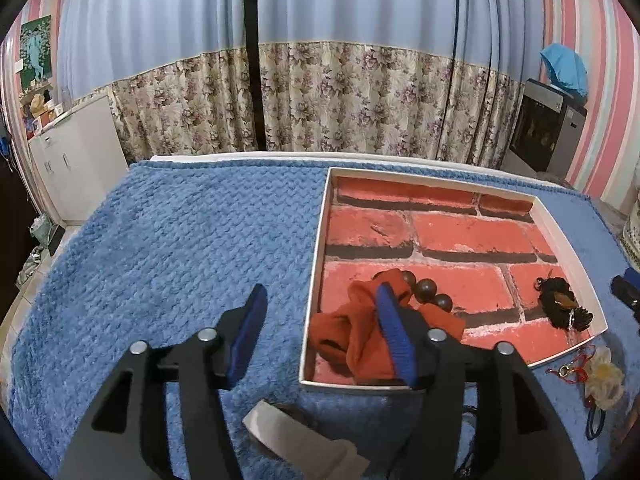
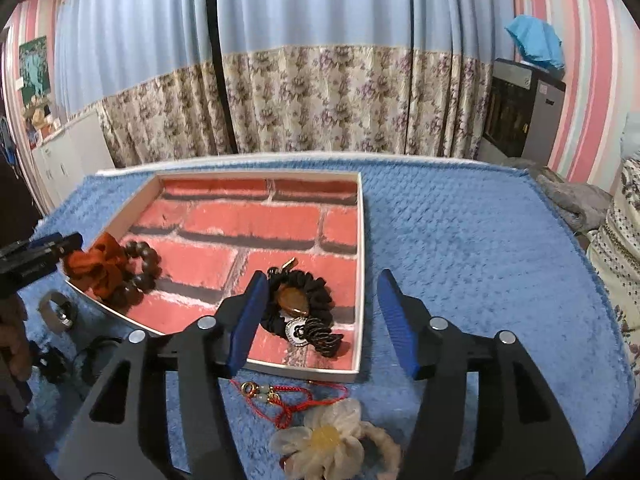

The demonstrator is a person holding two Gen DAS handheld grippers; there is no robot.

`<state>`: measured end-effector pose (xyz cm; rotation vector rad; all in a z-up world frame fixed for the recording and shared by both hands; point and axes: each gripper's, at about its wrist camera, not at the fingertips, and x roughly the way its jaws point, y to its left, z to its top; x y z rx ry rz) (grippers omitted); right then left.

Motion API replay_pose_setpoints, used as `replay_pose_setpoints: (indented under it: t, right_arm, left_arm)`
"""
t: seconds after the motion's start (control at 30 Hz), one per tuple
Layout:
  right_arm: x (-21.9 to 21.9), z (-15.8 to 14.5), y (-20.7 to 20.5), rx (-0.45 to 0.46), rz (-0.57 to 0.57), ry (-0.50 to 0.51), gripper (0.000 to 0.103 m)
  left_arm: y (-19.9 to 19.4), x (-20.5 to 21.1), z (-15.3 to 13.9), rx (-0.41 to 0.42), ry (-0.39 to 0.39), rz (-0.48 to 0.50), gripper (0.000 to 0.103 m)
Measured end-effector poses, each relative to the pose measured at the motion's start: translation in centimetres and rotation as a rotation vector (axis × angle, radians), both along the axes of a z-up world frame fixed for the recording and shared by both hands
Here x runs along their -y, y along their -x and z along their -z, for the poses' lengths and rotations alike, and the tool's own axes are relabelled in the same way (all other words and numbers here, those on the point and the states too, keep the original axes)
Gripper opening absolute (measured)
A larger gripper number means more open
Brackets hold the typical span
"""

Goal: Organize jewelry
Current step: 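Carry the orange and dark brown scrunchies into the tray and open both tools, then withdraw both tools from the tray toward the white watch and remaining jewelry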

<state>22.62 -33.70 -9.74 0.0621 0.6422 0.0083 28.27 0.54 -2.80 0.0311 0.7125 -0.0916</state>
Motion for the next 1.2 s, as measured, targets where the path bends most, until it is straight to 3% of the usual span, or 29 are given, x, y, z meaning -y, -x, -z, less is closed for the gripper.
replay_pose_setpoints:
  t: [0.23,0.6,0.73,0.87,1.2]
  right_arm:
    - [1.1,-2.2,3.0,0.043,0.004,-0.012,0.058]
    - [2.8,-3.9,9.0,0.1,0.024,-0.031,0.067]
    - [3.2,-2.7,11.0,0.087,0.028,-0.007,0.07]
    - [3.1,-1.5,13.1,0.08,0.03,-0.016,0.07]
    - [3.2,2.8,16.7,-0.009,0.067,-0.045,0.074]
  left_arm:
    - [1.2,-1.9,-1.0,-0.003,0.077,-0.015,0.062]
    - [9.1,-5.2,-5.8,0.161,0.069,-0.046,0.072]
    - [12.7,-5.7,-5.2,0.192,0.01,-0.051,0.073]
    - [16.6,-6.4,-3.6,0.218,0.031,-0.067,0.073]
    - [20.3,-4.3,0.7,0.139,0.059,-0.034,0.073]
